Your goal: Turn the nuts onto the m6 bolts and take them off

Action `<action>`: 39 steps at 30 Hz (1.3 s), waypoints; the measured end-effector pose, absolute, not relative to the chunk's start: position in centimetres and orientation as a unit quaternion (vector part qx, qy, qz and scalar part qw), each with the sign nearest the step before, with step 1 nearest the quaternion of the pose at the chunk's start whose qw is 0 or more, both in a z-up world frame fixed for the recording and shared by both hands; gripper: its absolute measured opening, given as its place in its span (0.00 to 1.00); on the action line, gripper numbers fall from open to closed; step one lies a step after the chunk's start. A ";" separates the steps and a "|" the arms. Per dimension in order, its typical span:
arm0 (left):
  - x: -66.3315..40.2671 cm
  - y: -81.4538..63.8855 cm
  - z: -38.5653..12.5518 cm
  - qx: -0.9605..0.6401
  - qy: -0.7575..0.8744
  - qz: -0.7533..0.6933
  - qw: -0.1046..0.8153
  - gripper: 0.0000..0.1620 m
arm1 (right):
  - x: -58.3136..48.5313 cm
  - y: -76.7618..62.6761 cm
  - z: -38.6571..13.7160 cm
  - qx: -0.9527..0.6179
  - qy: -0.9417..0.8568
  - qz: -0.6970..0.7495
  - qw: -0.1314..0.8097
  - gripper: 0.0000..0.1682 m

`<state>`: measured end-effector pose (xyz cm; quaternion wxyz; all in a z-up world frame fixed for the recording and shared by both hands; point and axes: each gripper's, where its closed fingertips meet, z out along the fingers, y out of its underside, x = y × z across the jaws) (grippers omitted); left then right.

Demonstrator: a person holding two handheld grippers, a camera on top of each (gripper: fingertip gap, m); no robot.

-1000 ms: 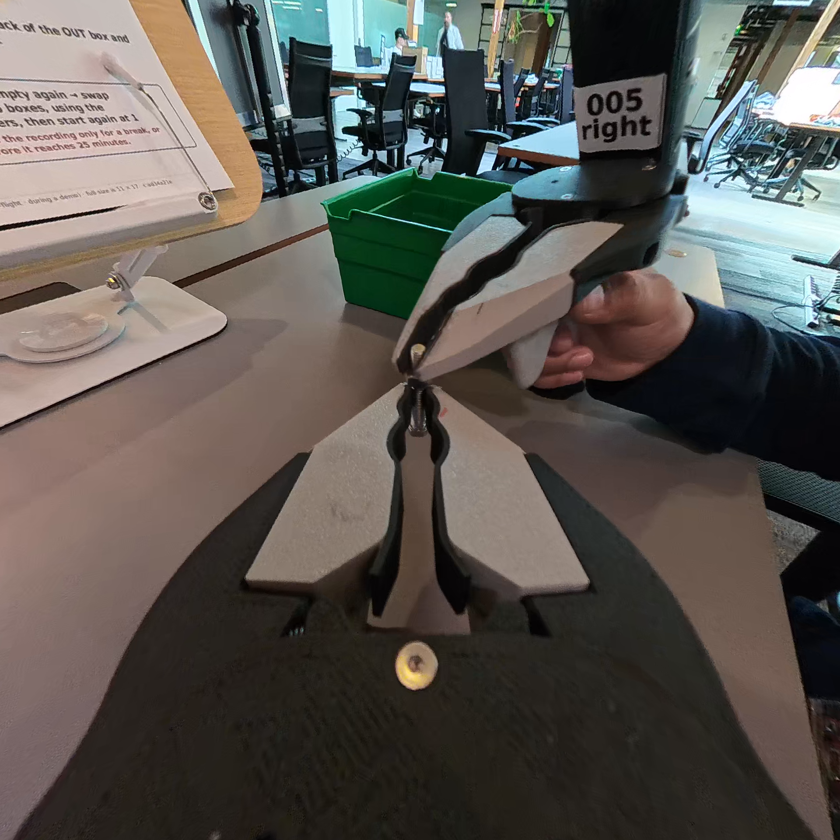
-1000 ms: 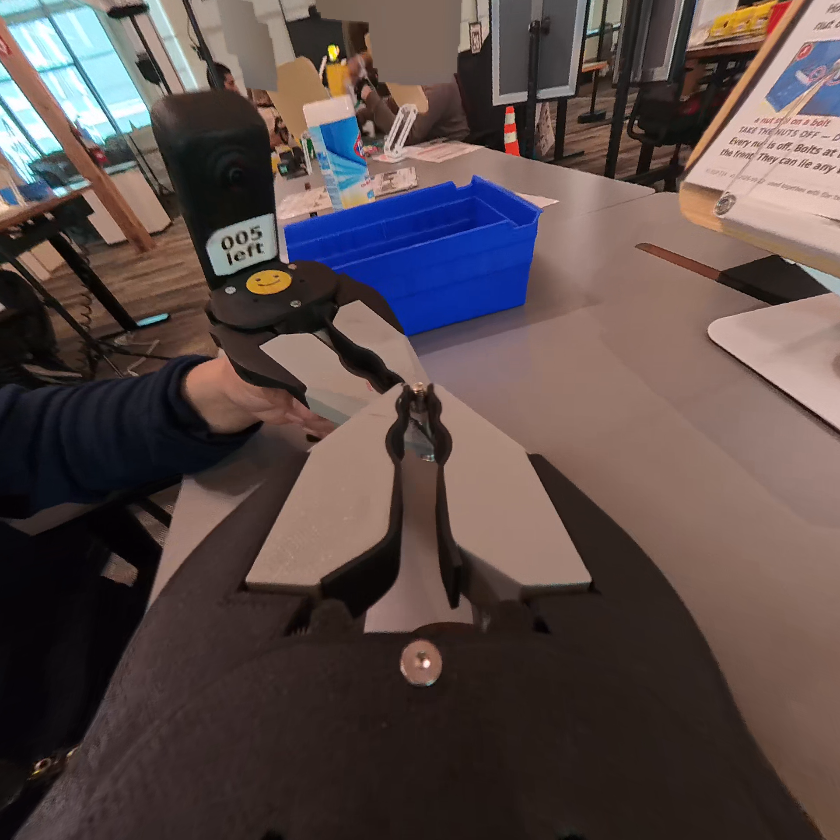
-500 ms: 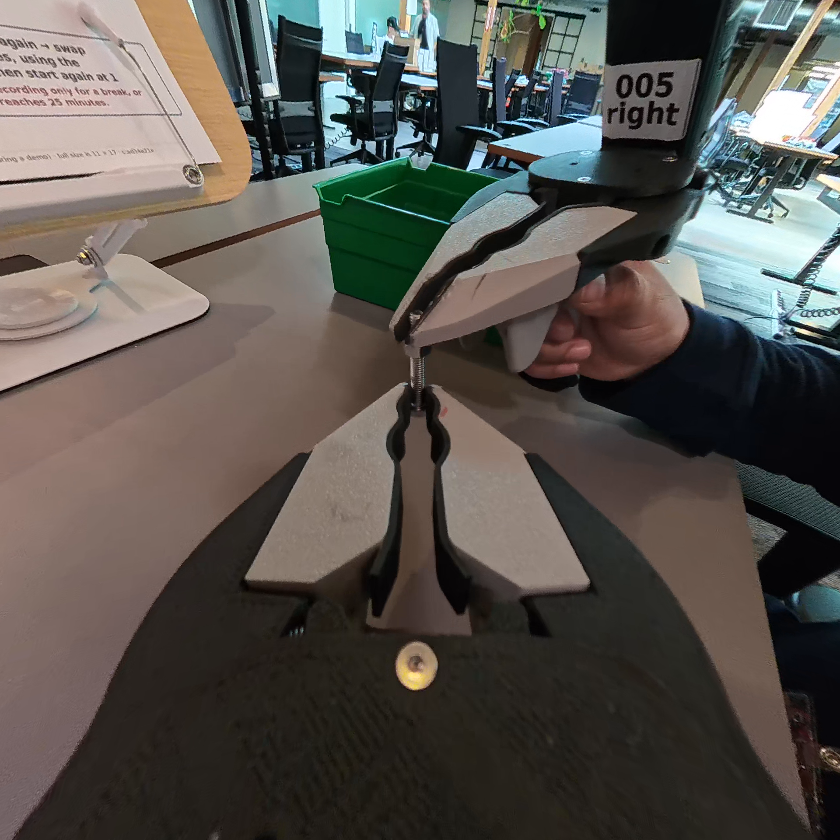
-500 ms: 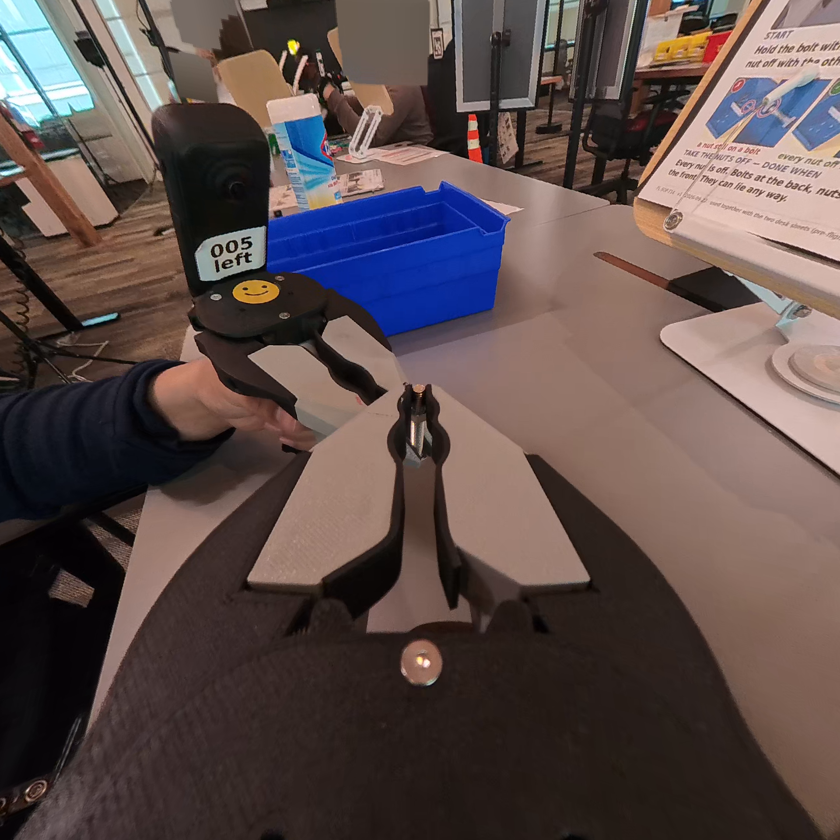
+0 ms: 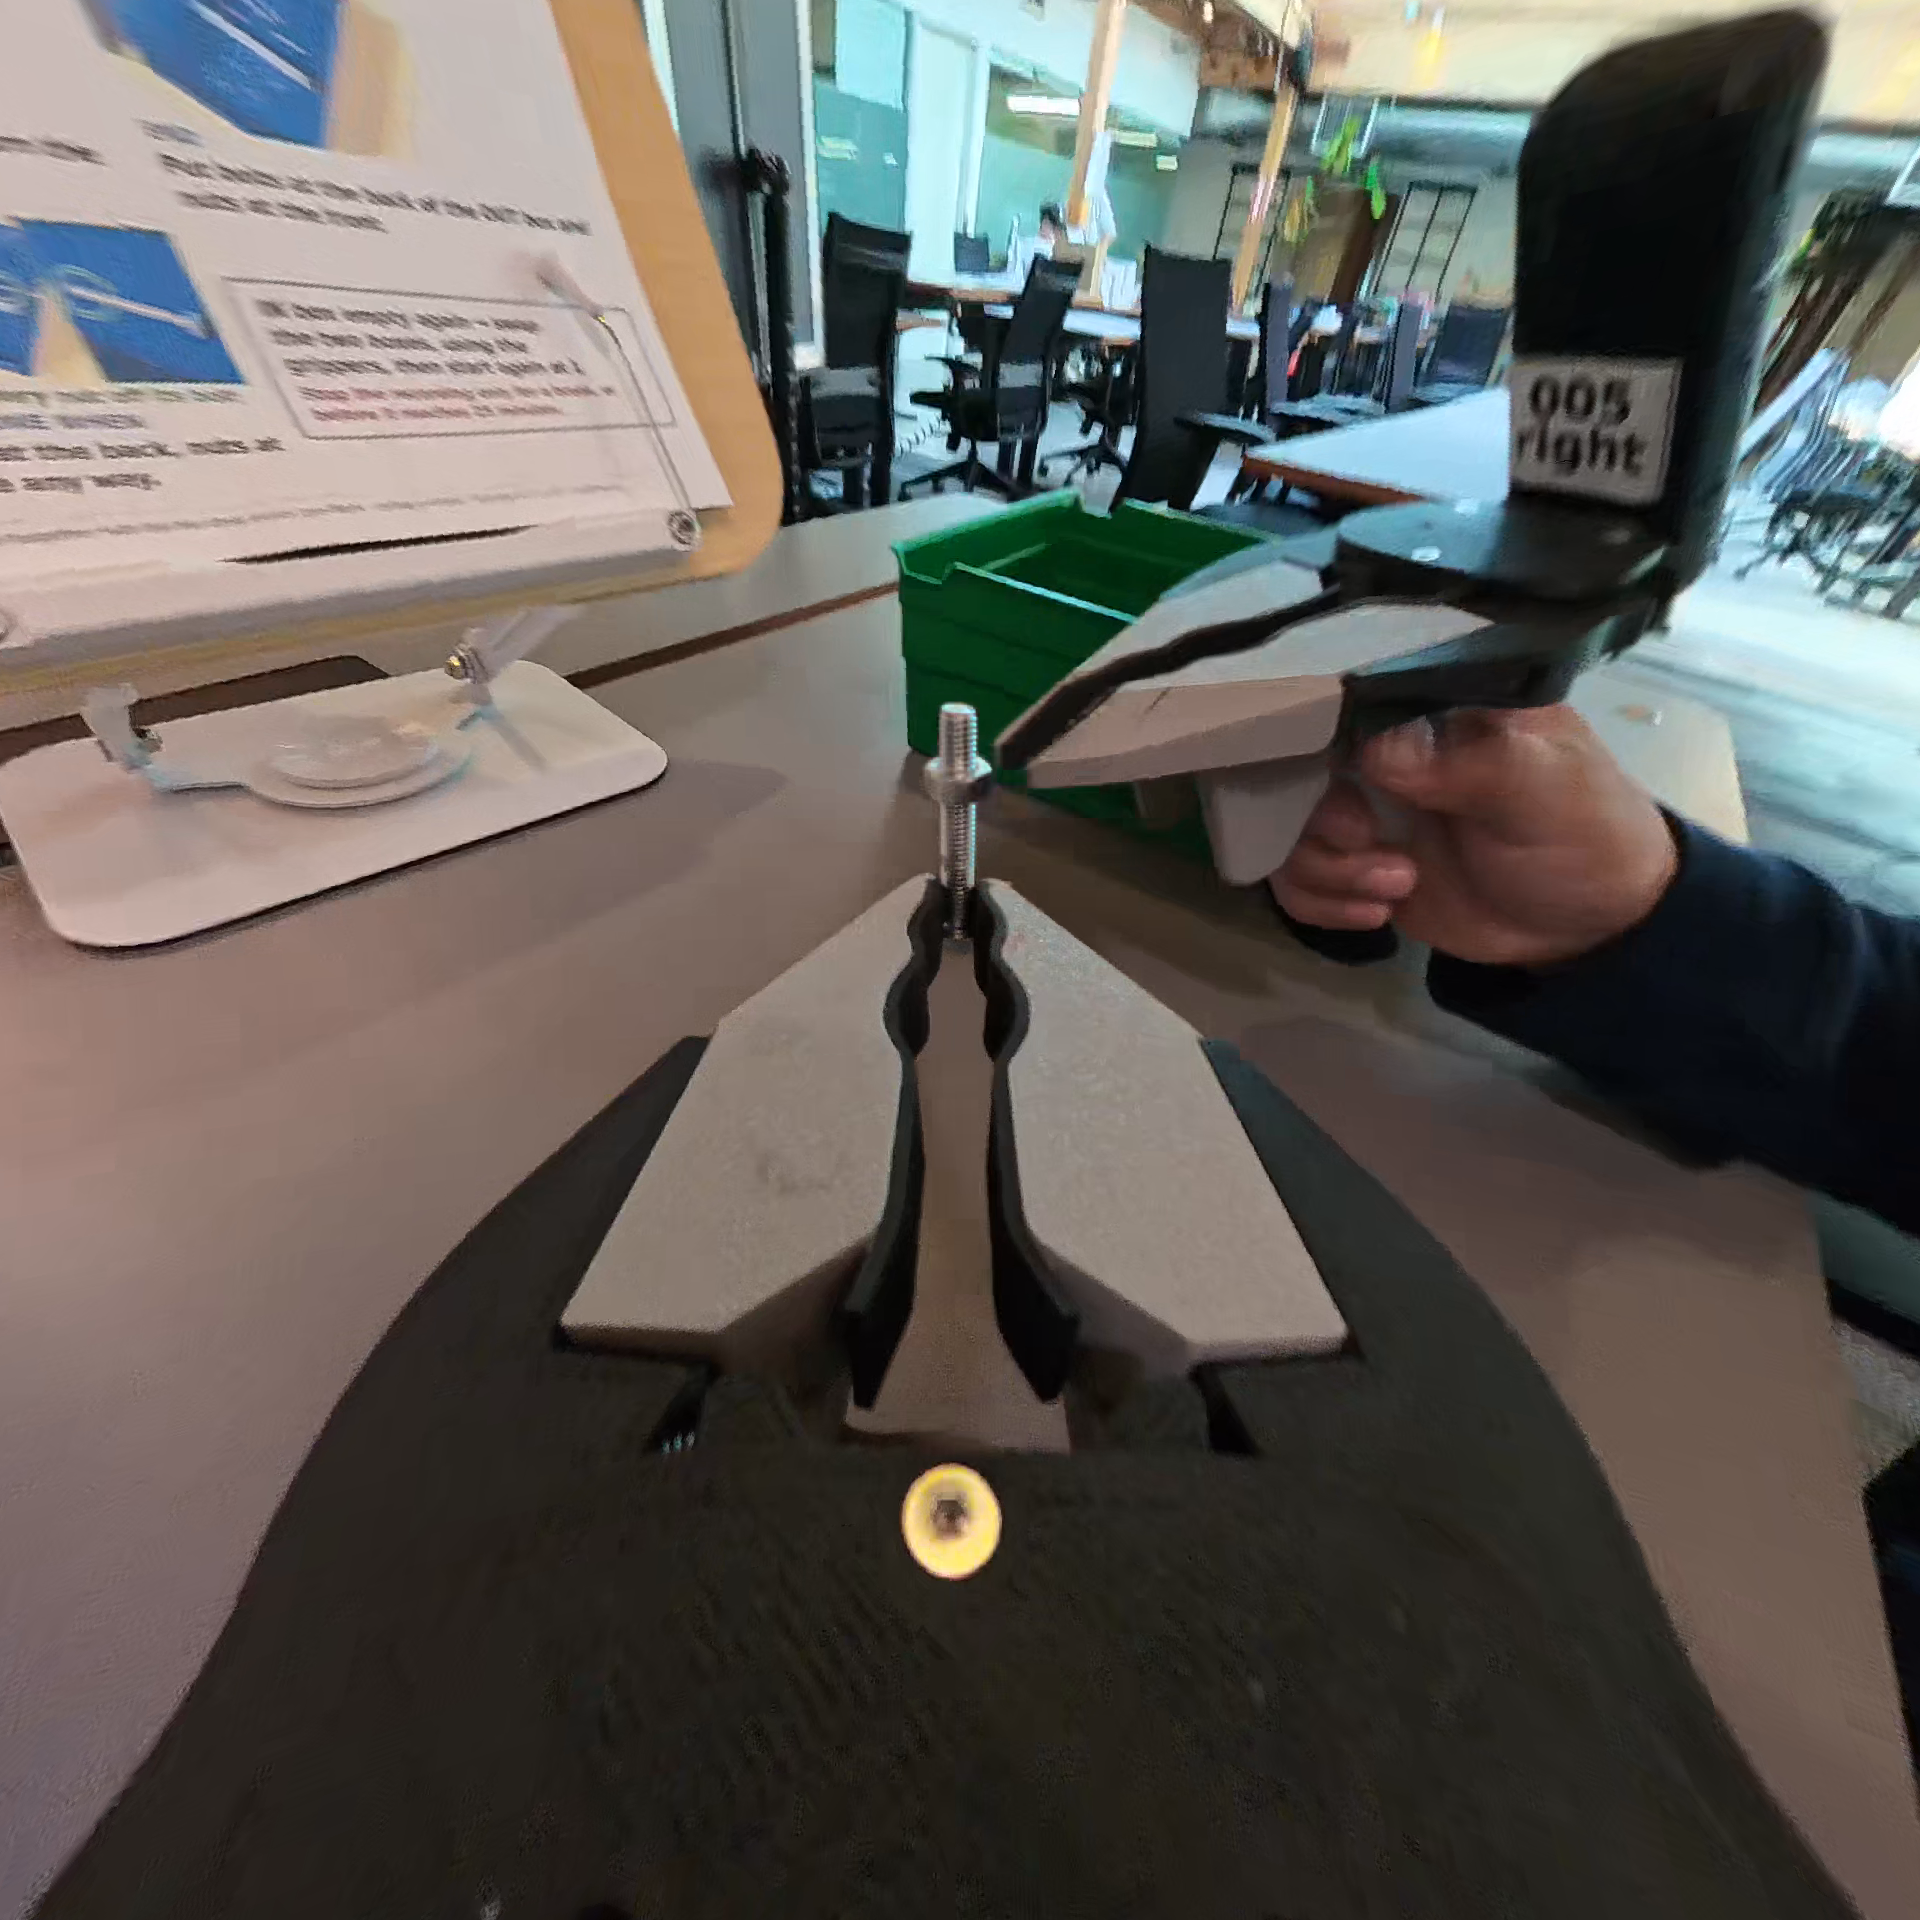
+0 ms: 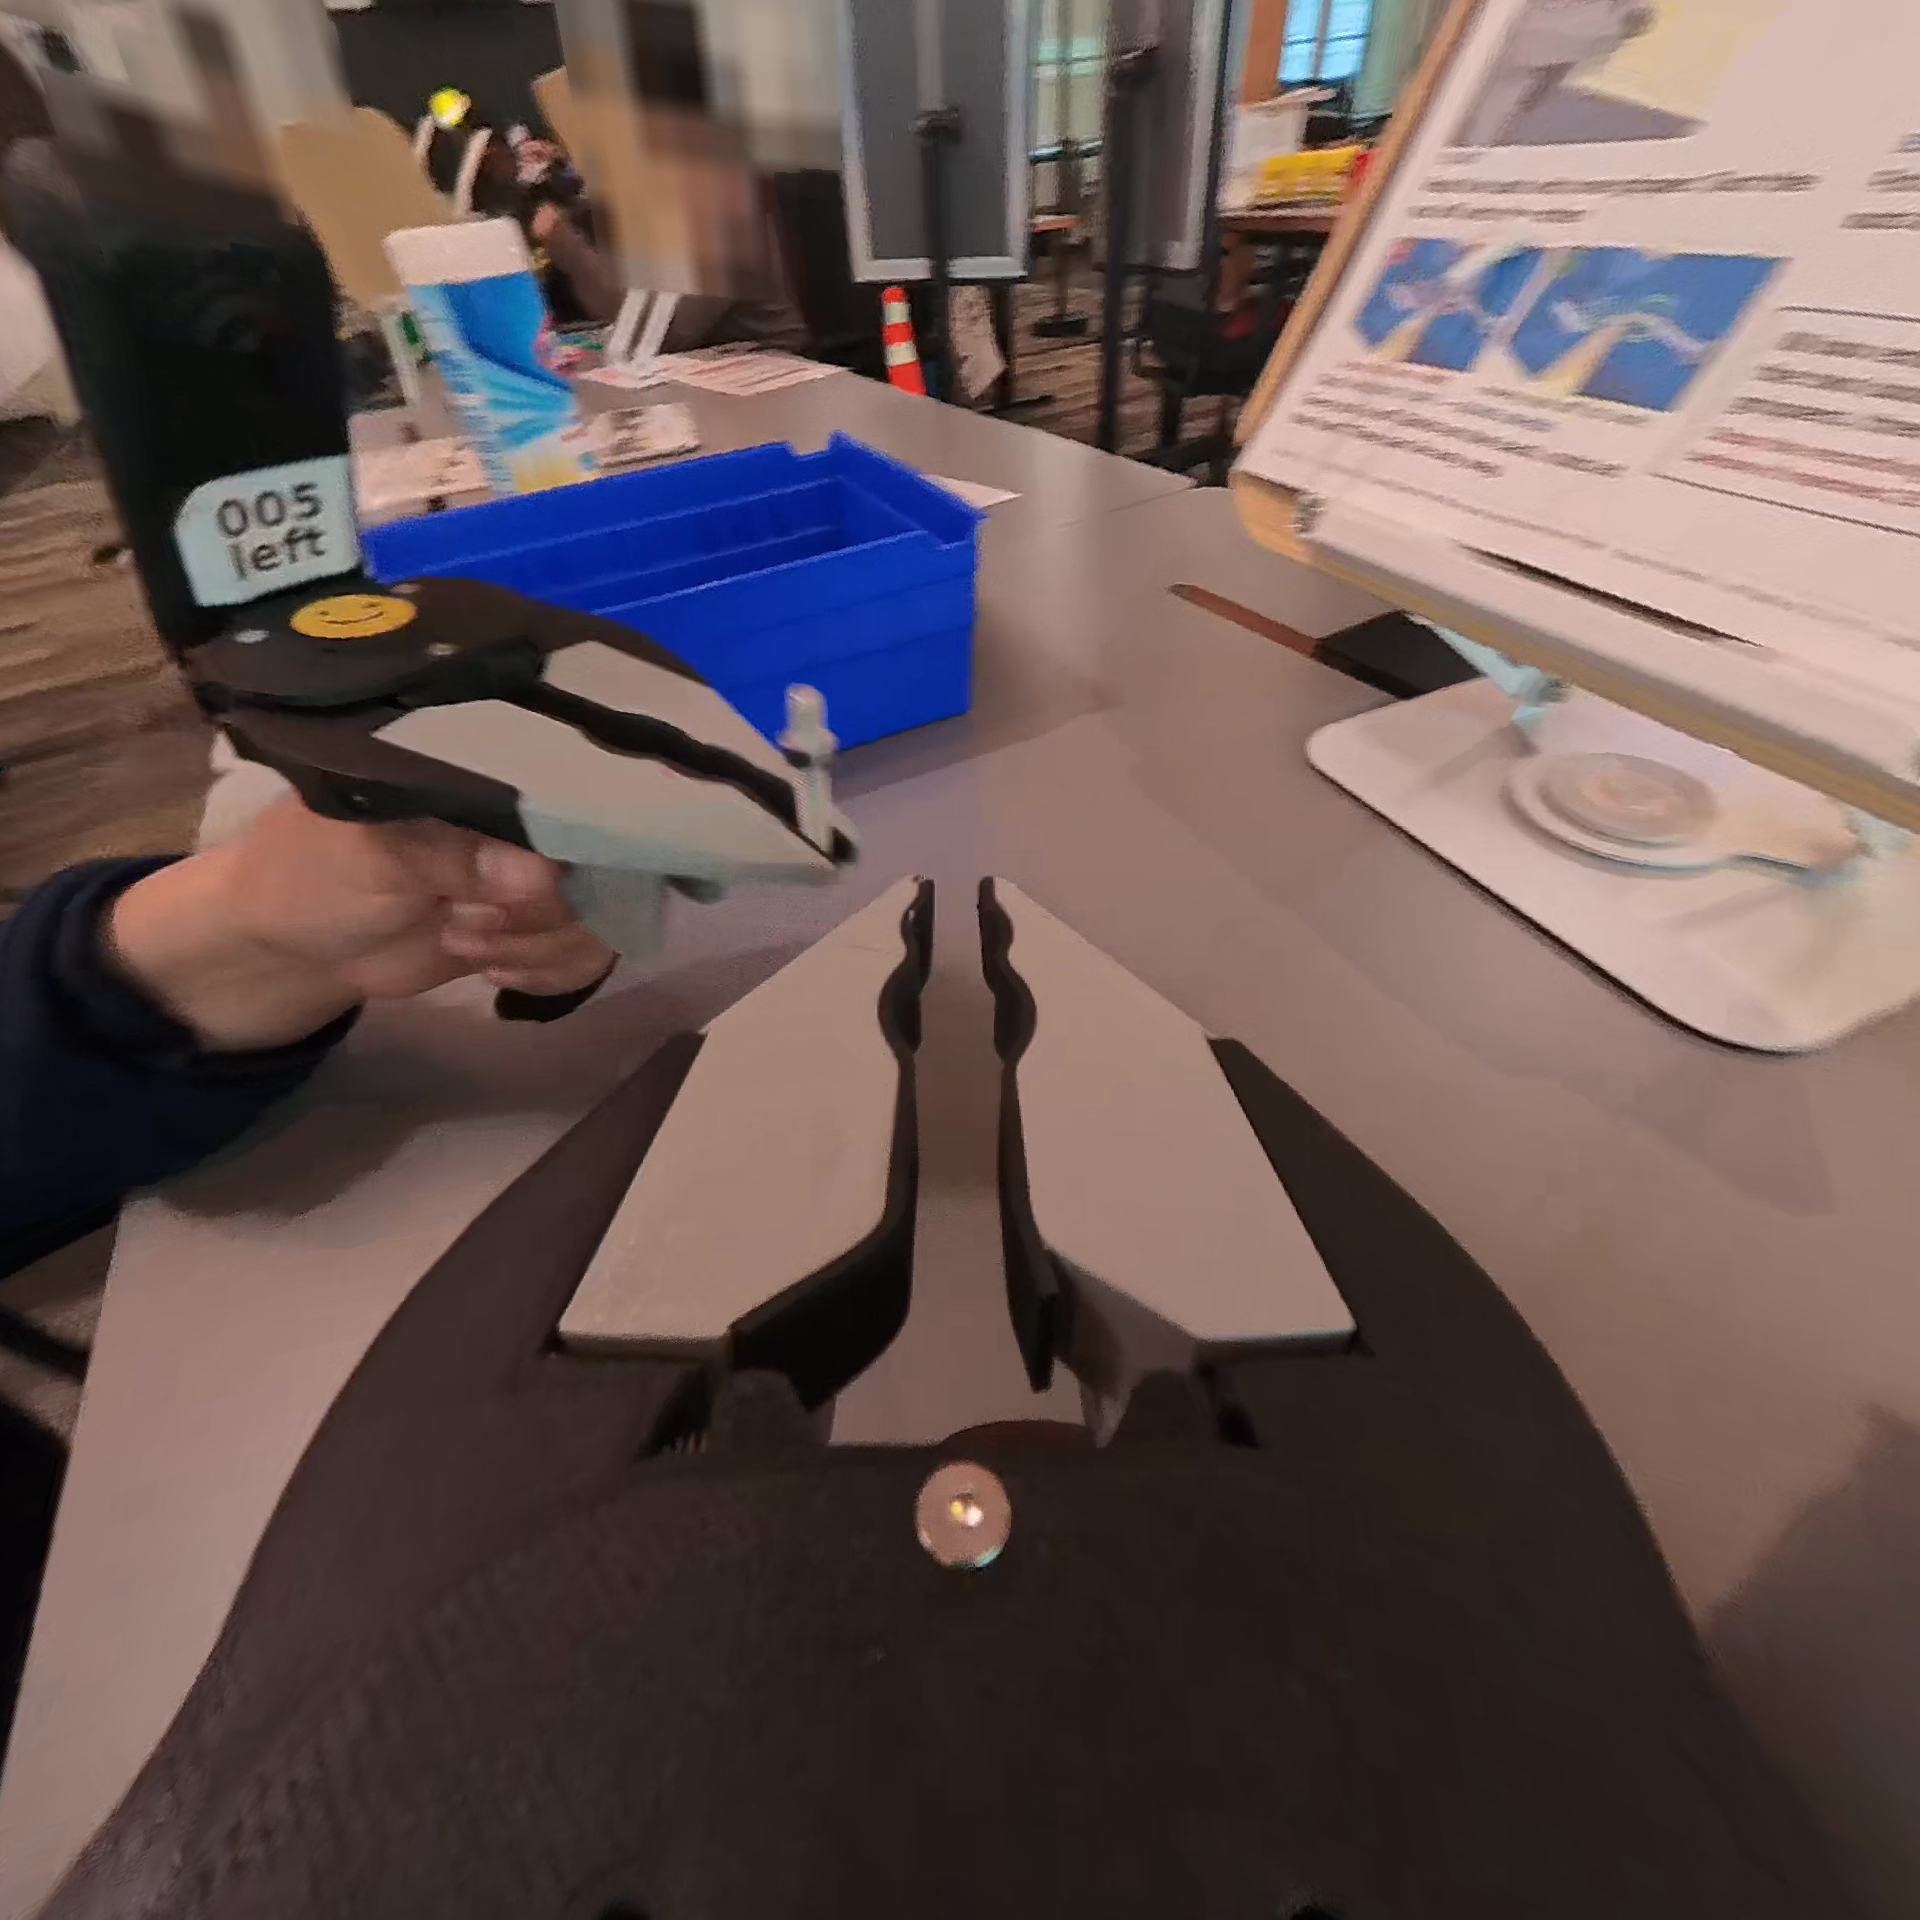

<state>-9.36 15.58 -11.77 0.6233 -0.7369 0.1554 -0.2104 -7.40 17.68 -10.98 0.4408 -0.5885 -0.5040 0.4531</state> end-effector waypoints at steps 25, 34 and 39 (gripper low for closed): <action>-6.0 14.6 -11.6 -0.721 0.212 -0.235 0.617 0.02 | -7.8 16.1 -10.3 -0.572 -0.498 0.501 0.416 0.27; -7.3 15.1 -11.8 -0.728 0.188 -0.218 0.622 0.02 | -7.2 15.3 -9.1 -0.549 -0.489 0.546 0.403 0.19; -6.9 15.0 -11.8 -0.725 0.192 -0.228 0.621 0.02 | -7.9 13.7 -9.2 -0.536 -0.499 0.560 0.388 0.18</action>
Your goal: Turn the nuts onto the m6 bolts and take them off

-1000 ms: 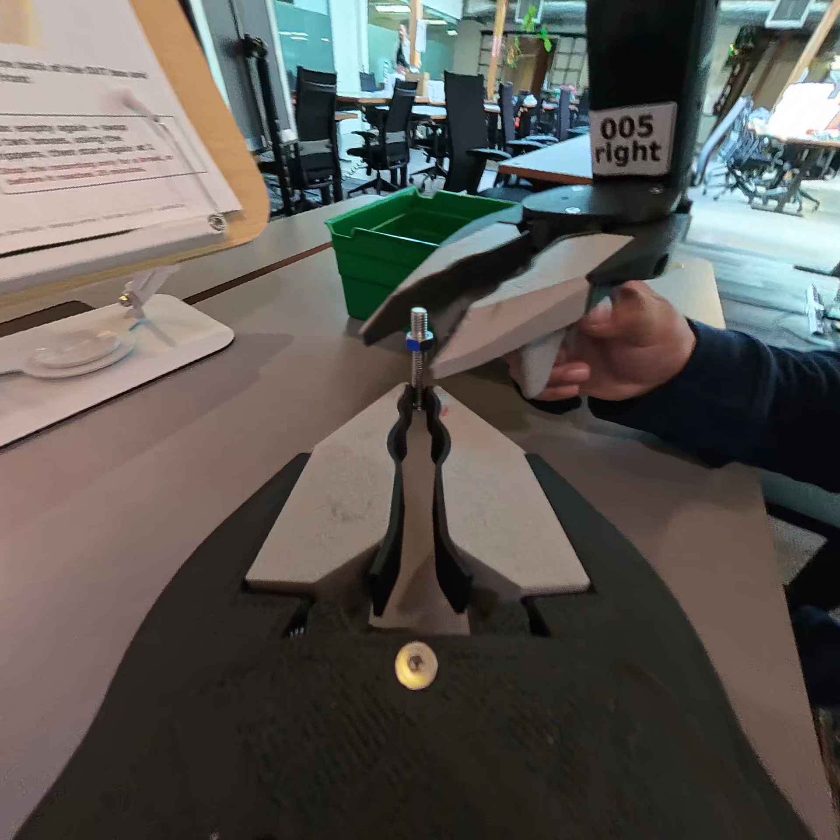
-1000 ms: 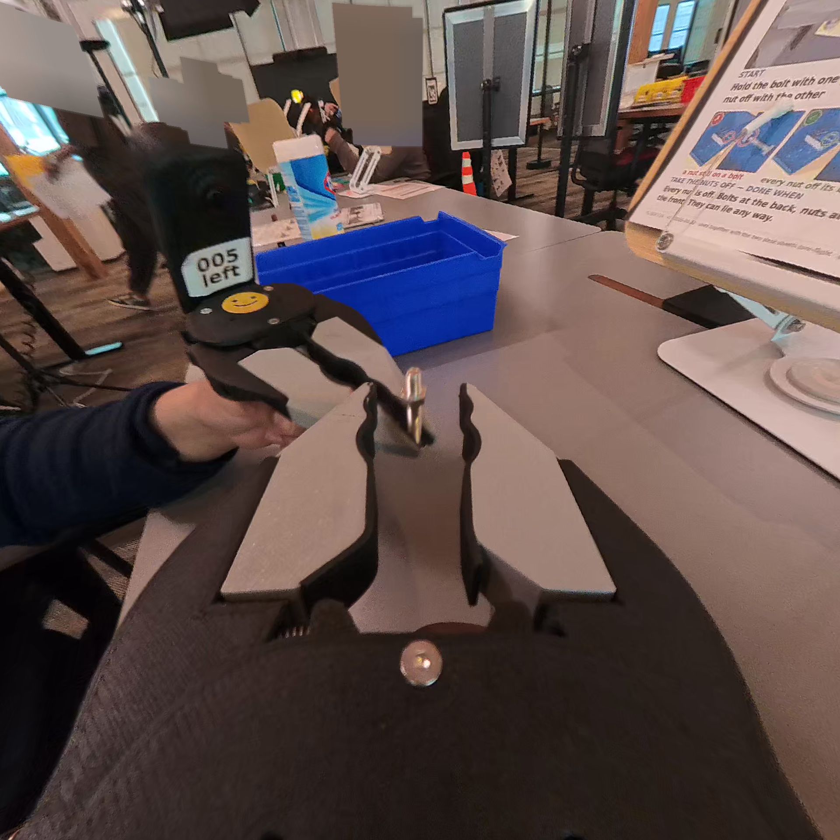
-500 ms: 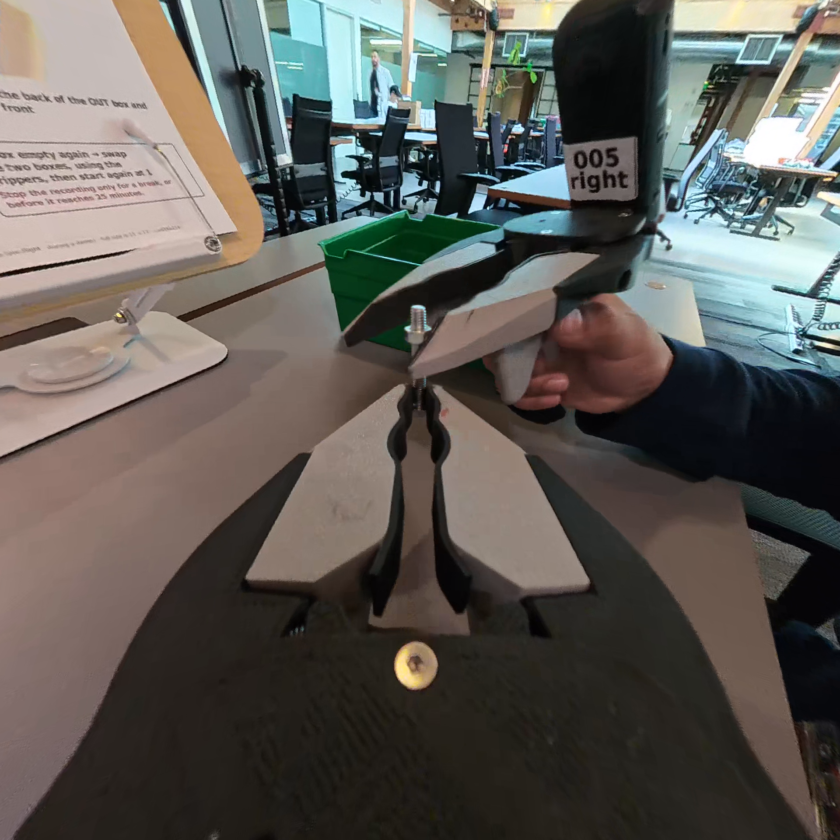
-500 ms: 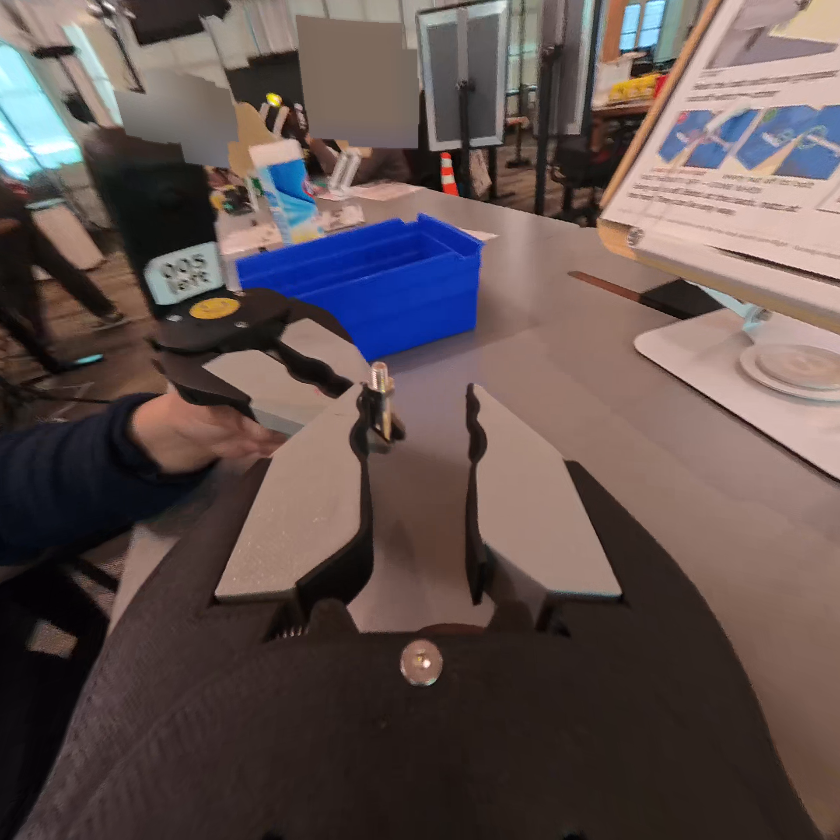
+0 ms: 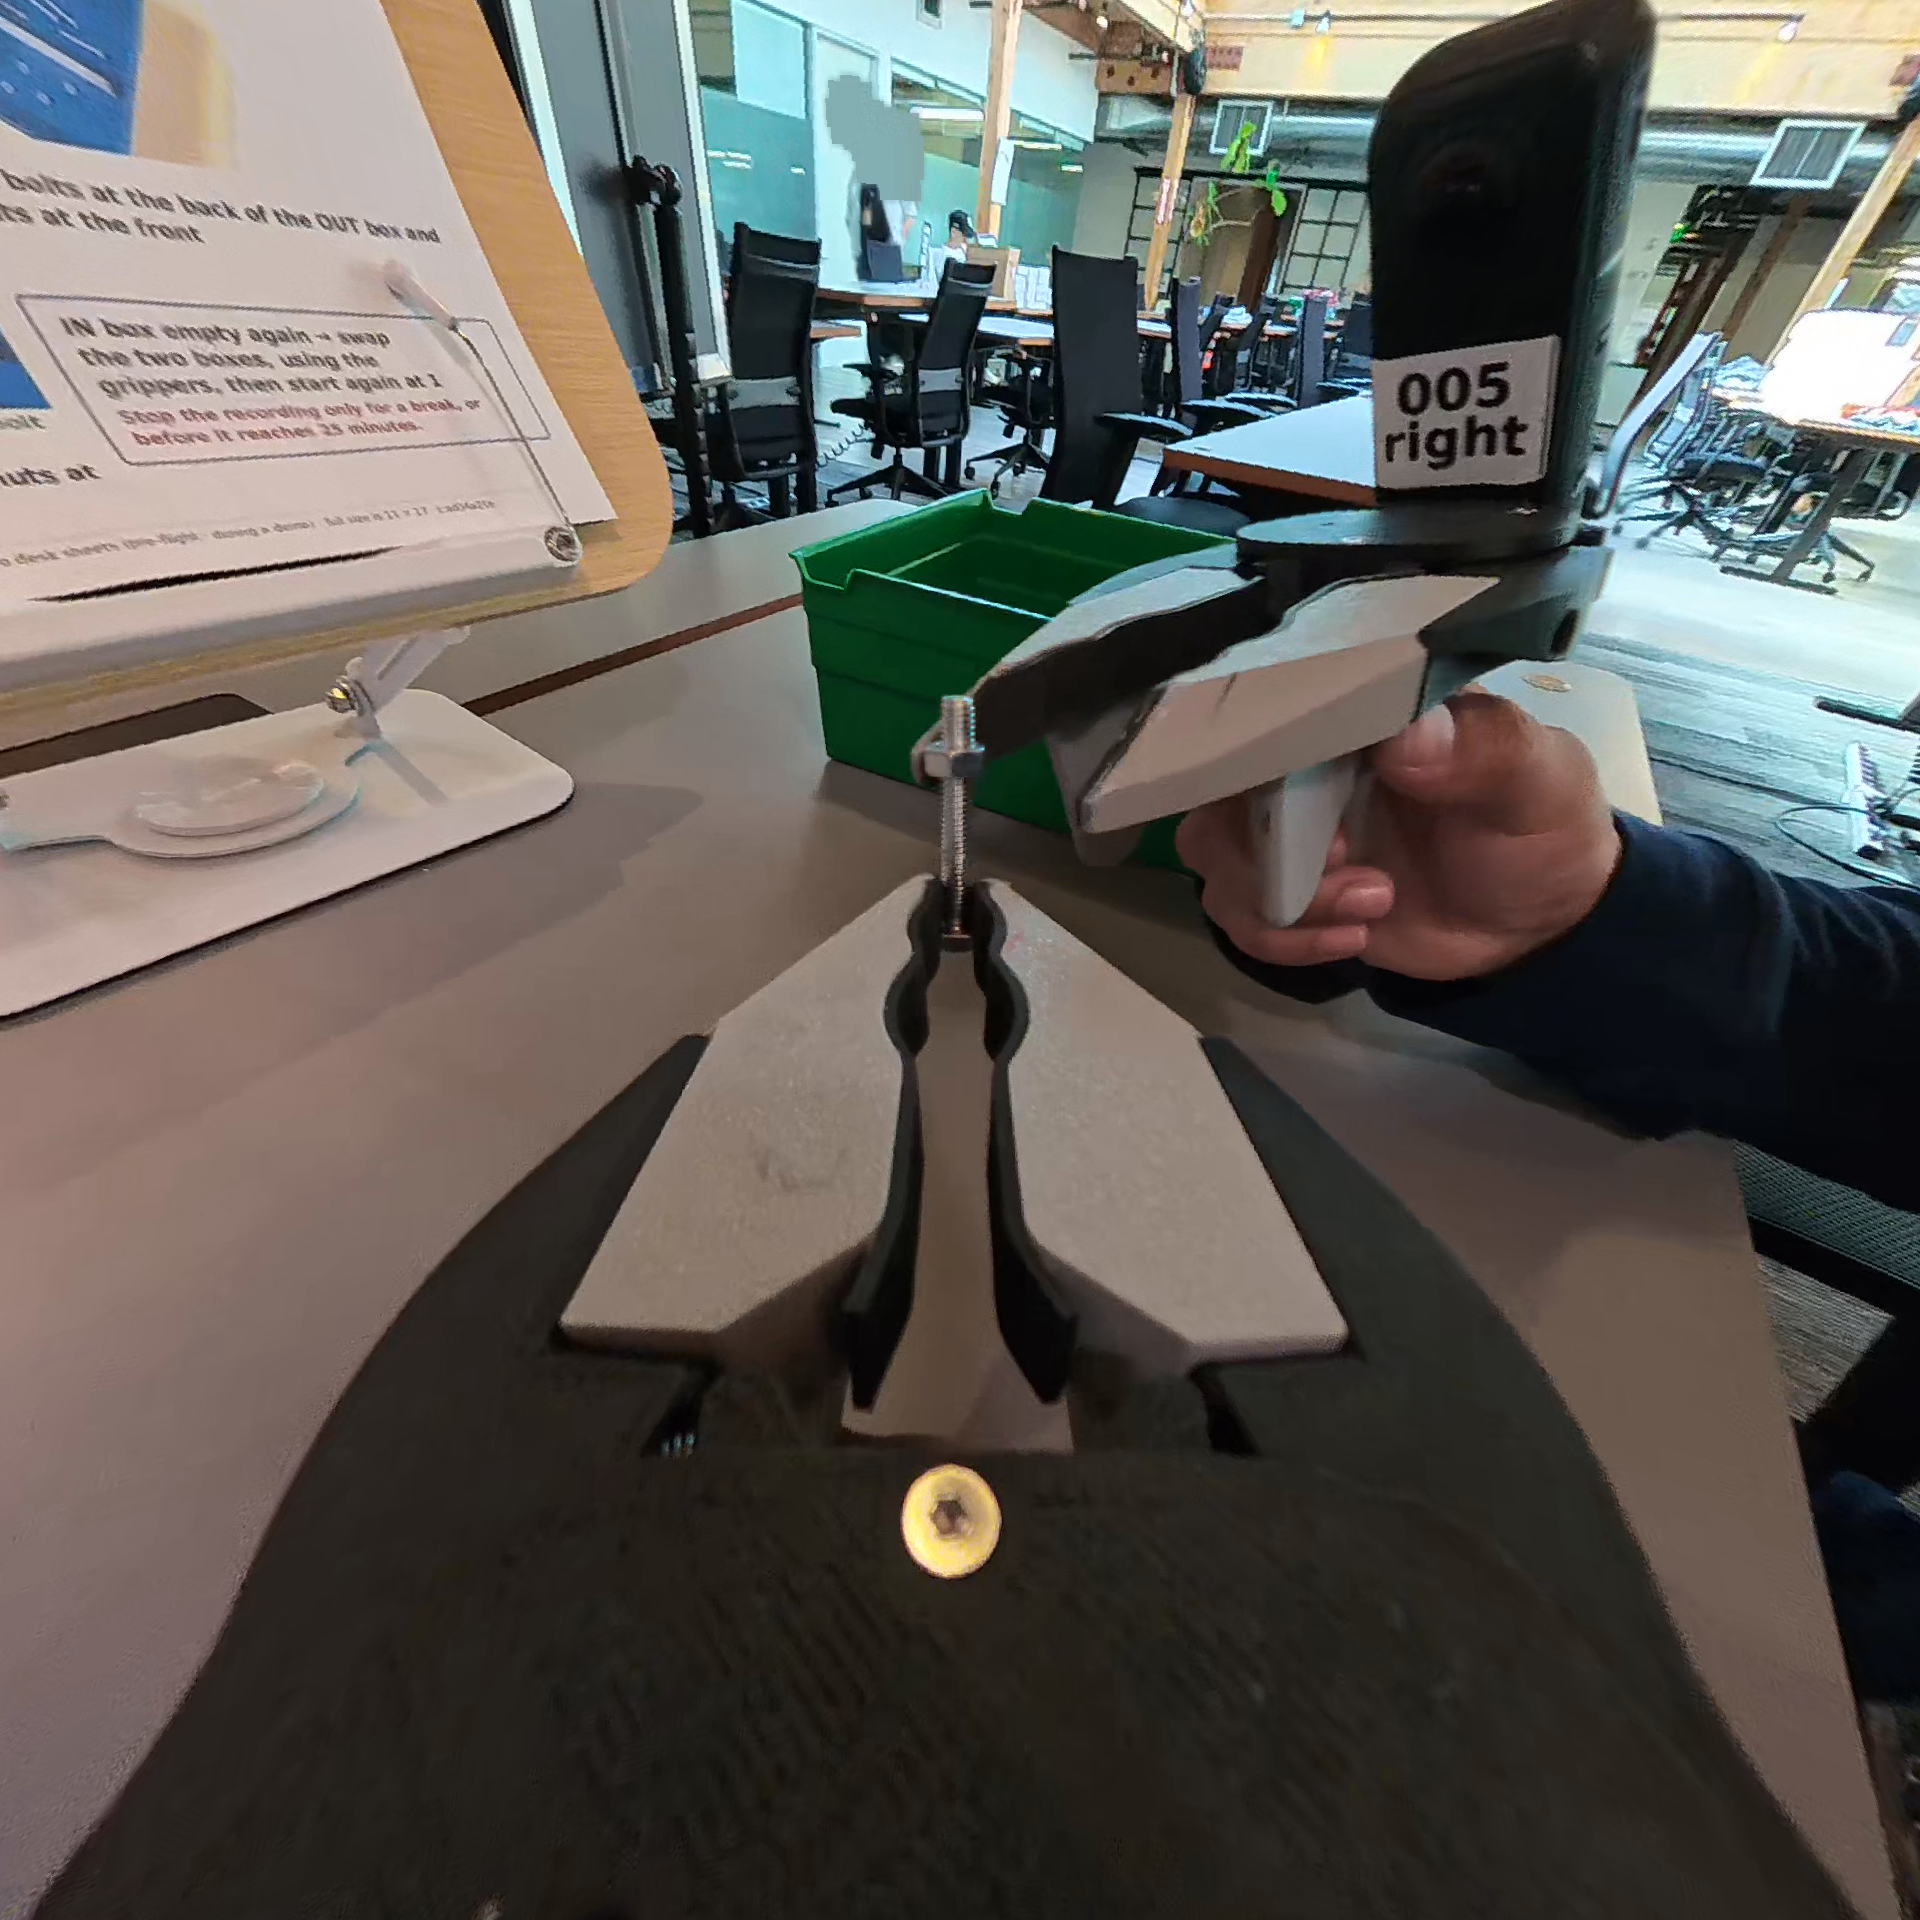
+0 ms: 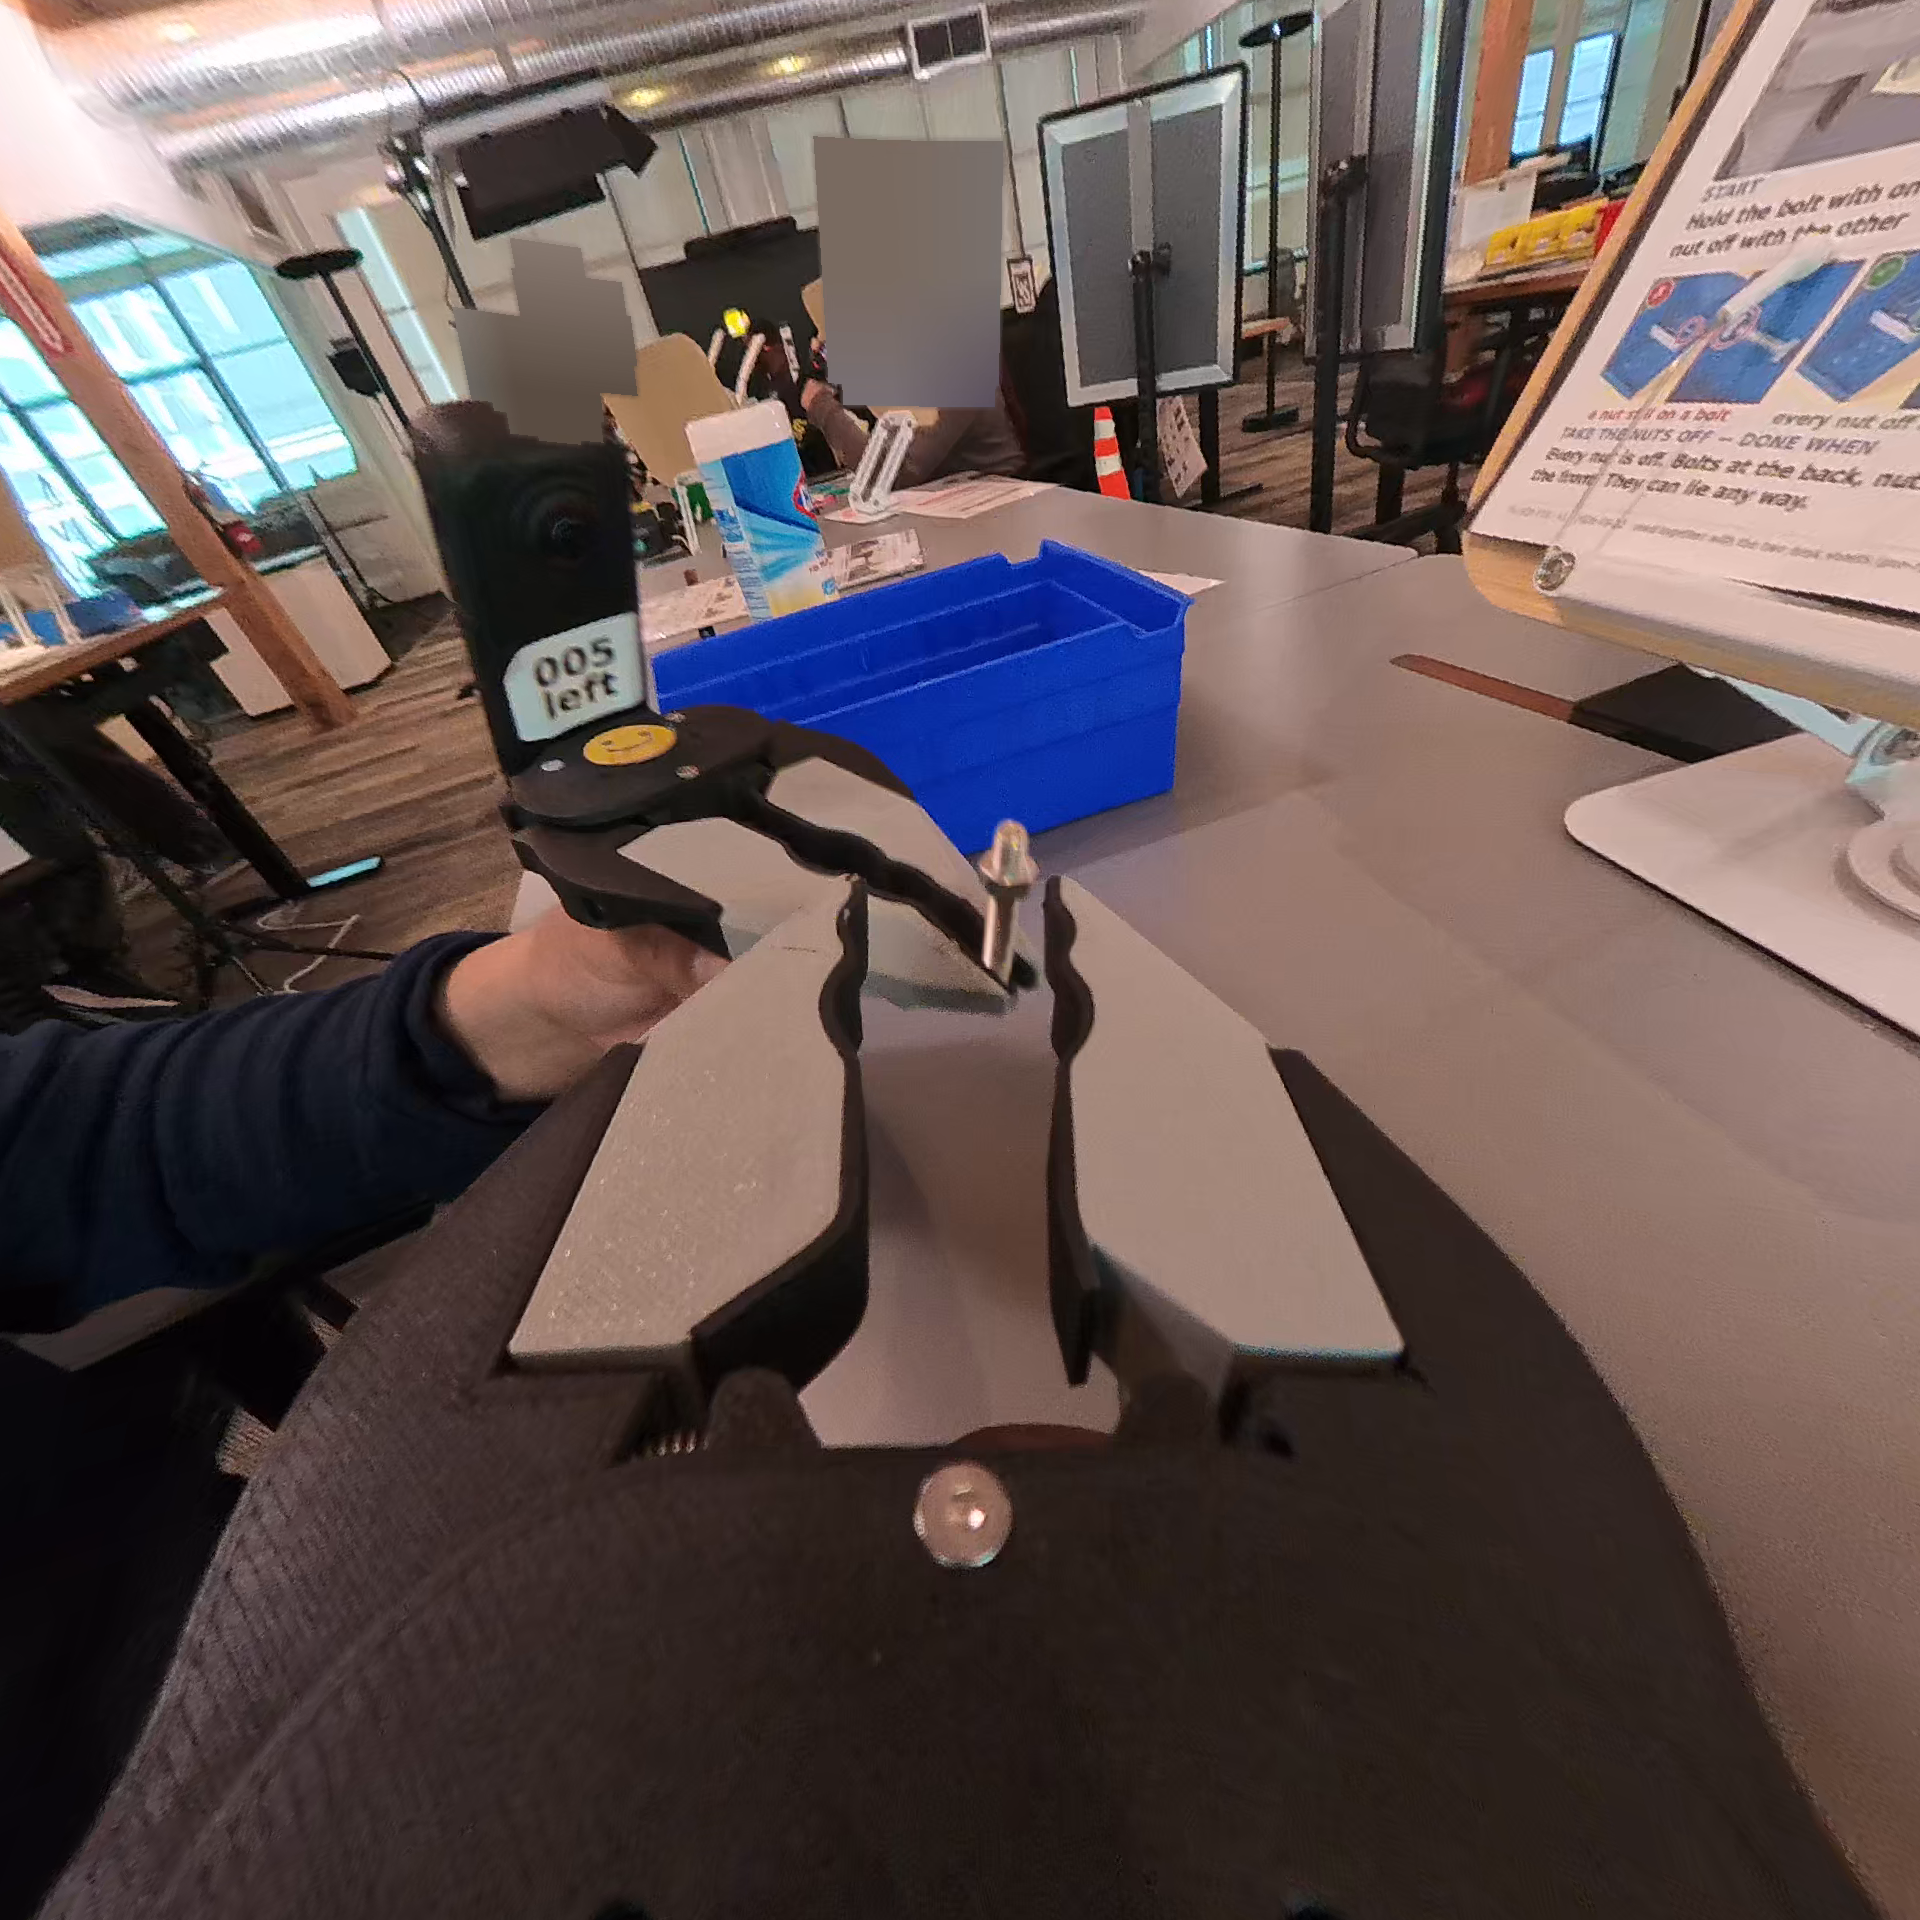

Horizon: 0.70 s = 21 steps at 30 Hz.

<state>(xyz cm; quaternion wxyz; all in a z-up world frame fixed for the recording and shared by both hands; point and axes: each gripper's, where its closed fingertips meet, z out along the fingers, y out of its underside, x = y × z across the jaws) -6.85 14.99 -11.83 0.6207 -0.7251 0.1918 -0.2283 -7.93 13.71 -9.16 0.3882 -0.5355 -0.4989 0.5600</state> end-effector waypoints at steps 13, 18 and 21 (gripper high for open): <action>-7.7 15.1 -11.7 -0.726 0.184 -0.213 0.628 0.02 | -7.3 14.4 -9.0 -0.540 -0.490 0.567 0.383 0.20; -5.3 14.6 -12.3 -0.726 0.224 -0.221 0.612 0.02 | -8.7 12.5 -9.1 -0.521 -0.503 0.581 0.372 0.24; -5.0 14.7 -12.5 -0.729 0.233 -0.205 0.611 0.02 | -8.6 13.0 -9.5 -0.531 -0.511 0.555 0.386 0.24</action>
